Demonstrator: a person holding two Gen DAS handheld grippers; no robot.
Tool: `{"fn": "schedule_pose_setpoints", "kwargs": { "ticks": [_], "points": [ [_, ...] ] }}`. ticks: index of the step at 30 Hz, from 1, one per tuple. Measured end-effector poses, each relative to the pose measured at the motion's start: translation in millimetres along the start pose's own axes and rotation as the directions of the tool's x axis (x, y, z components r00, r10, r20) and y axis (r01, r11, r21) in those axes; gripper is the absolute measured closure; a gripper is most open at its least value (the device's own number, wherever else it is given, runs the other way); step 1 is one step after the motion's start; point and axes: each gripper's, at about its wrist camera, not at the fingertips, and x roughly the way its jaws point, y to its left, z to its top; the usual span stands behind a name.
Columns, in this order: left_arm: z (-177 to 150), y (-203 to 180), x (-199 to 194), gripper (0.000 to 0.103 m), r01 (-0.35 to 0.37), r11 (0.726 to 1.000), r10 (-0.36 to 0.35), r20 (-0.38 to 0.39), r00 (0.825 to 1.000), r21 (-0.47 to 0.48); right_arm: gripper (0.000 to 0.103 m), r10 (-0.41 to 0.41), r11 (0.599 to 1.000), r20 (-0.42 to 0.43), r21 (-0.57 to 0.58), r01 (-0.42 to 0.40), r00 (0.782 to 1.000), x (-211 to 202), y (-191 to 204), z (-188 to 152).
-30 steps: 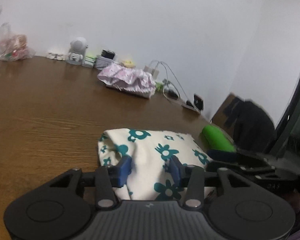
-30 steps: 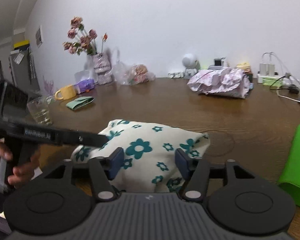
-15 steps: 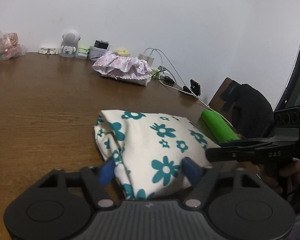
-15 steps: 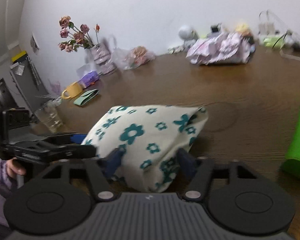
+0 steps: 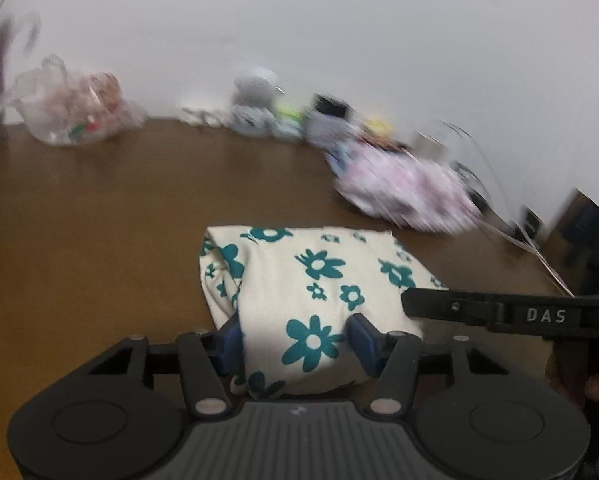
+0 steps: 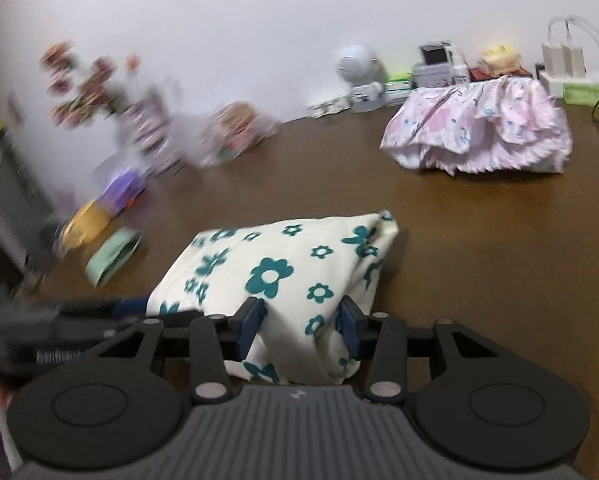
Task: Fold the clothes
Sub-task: 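Lift the flowered bundle with both grippers and carry it beside the pink pile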
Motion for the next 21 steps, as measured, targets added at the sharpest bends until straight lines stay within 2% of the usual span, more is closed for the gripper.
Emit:
{"fn": "schedule_pose_setpoints", "kwargs": {
  "ticks": [4,8,10,15,21],
  "points": [
    [42.2,17.4,45.8,0.049,-0.021,0.995,0.026,0.058,0.998,-0.096,0.065,-0.048,0.999,0.022,0.022,0.048,0.999,51.2,-4.8,50.8],
    [76.6,17.1,85.1,0.05,-0.066,0.996,0.071,0.093,0.993,-0.058,0.065,-0.093,0.996,0.039,-0.003,0.093,0.995,90.8,-11.9,94.7],
    [94.1,22.1,104.2,0.051,-0.061,0.994,0.069,0.088,0.994,-0.09,0.065,-0.112,0.994,0.039,-0.013,0.113,0.993,110.0,-19.1,112.6],
    [128.9,23.2,151.8,0.051,-0.043,0.998,0.046,0.072,0.996,-0.047,0.067,-0.16,0.987,0.056,-0.025,0.162,0.986,141.1,-46.3,146.3],
    [149.8,15.8,193.4,0.051,-0.038,0.999,0.04,0.087,0.995,-0.024,0.067,-0.189,0.982,0.089,-0.004,0.19,0.978,168.0,-81.2,177.2]
  ]
}}
